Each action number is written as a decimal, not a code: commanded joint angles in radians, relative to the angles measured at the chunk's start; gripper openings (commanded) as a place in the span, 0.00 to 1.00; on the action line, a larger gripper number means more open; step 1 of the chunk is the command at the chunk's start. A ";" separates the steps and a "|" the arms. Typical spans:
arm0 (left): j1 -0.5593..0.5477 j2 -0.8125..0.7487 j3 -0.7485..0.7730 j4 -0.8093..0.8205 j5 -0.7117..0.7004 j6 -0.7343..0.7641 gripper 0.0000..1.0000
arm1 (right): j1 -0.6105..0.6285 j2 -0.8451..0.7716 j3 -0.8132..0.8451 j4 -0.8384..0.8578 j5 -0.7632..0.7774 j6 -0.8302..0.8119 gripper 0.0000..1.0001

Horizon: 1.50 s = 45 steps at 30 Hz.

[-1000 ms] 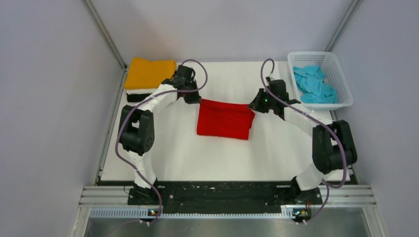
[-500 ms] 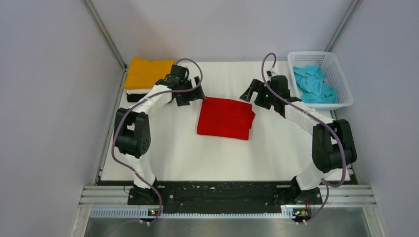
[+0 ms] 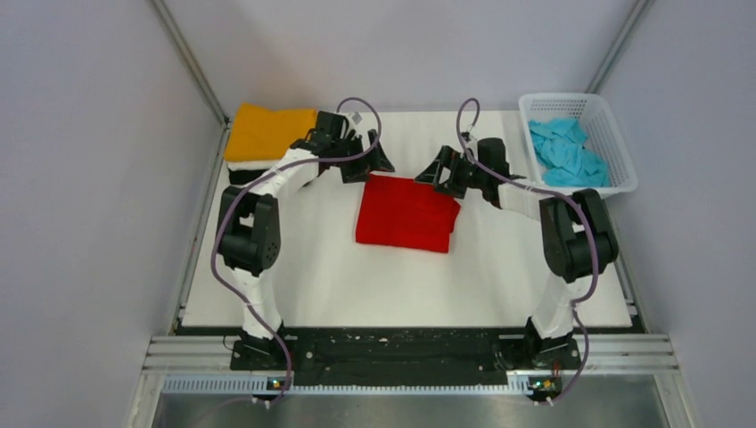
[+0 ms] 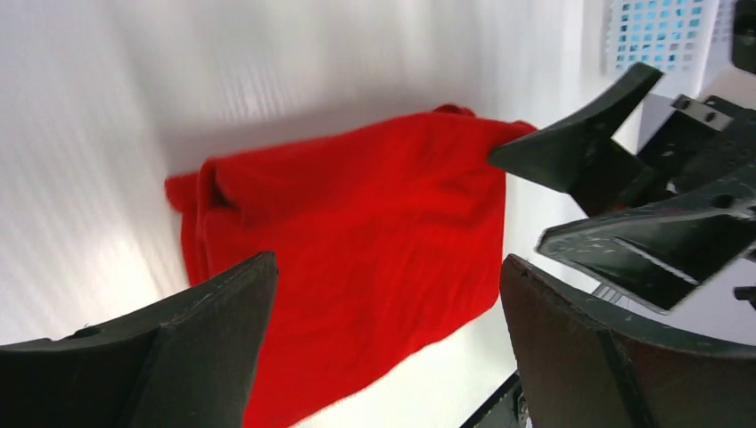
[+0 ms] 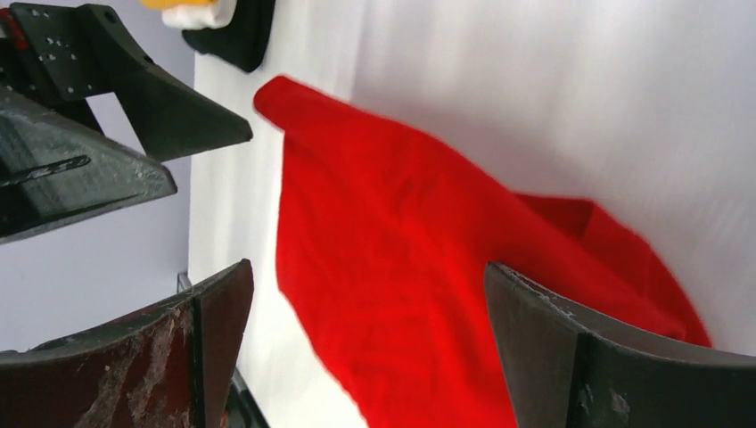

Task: Fold and stack the t-shirts
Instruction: Fold the long partially folded tshirt into a neat square, then put the neatly folded tshirt into the corner of the board with the left arm

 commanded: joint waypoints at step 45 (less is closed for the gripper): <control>-0.058 -0.111 -0.310 0.029 -0.318 -0.032 0.99 | -0.031 -1.163 -0.464 -0.615 0.751 -0.028 0.99</control>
